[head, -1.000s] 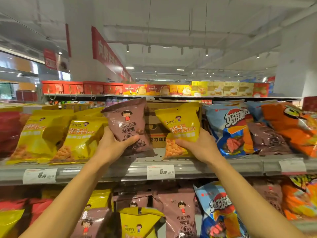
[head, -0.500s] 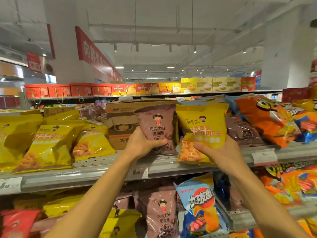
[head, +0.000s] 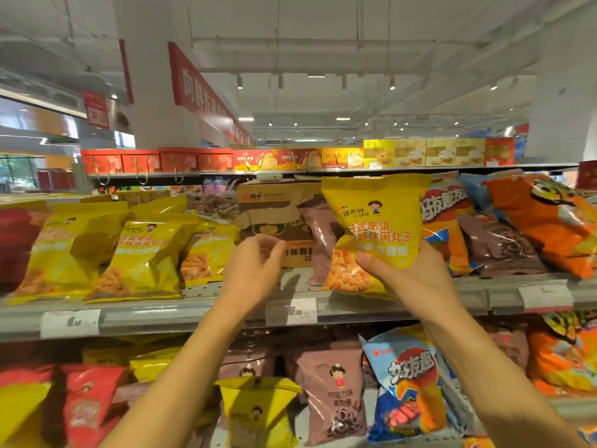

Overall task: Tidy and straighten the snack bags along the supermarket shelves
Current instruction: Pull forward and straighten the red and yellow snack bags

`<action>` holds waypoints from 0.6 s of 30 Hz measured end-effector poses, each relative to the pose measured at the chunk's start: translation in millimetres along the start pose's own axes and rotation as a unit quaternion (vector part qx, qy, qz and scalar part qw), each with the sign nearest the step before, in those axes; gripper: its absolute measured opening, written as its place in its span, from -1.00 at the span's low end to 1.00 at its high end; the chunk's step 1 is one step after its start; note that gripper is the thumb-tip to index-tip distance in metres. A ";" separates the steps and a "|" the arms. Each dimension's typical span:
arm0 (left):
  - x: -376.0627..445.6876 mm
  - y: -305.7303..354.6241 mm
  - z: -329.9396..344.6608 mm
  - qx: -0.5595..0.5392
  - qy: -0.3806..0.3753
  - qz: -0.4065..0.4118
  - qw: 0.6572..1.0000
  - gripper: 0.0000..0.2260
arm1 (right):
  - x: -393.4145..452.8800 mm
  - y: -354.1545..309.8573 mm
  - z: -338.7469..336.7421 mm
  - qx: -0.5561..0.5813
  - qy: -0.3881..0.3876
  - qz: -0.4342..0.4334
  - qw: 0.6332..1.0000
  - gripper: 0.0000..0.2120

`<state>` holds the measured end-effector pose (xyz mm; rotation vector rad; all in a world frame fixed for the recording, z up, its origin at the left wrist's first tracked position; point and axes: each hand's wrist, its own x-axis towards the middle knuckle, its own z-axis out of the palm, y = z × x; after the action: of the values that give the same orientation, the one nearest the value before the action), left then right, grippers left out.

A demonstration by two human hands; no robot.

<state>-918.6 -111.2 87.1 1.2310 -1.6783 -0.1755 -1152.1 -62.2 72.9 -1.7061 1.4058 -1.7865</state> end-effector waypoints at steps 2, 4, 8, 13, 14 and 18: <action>-21.8 -30.9 -28.3 0.095 0.051 0.047 0.993 -0.79 | 2.9 -13.6 33.5 0.003 -0.016 -0.009 1.000 -0.52; -42.2 -63.8 -56.9 0.176 0.069 0.069 0.980 -0.82 | 6.3 -27.8 69.9 -0.007 -0.036 -0.021 0.999 -0.49; -68.5 -101.2 -91.4 0.263 0.053 0.129 0.955 -0.83 | 21.2 -44.9 136.3 -0.036 -0.092 -0.043 0.994 -0.56; -73.4 -109.5 -100.0 0.292 0.033 0.172 0.940 -0.74 | 34.6 -46.6 192.7 -0.065 -0.142 0.043 0.987 -0.36; -74.6 -111.3 -101.2 0.289 0.031 0.172 0.941 -0.73 | 34.5 -46.0 199.7 -0.060 -0.160 0.056 0.984 -0.40; -78.8 -115.3 -101.5 0.297 0.017 0.168 0.940 -0.68 | 34.9 -45.9 214.2 -0.064 -0.215 0.107 0.969 -0.52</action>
<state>-768.9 -62.1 16.5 1.3321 -1.9513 0.5998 -953.4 -159.3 90.4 -1.7857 1.4622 -1.1472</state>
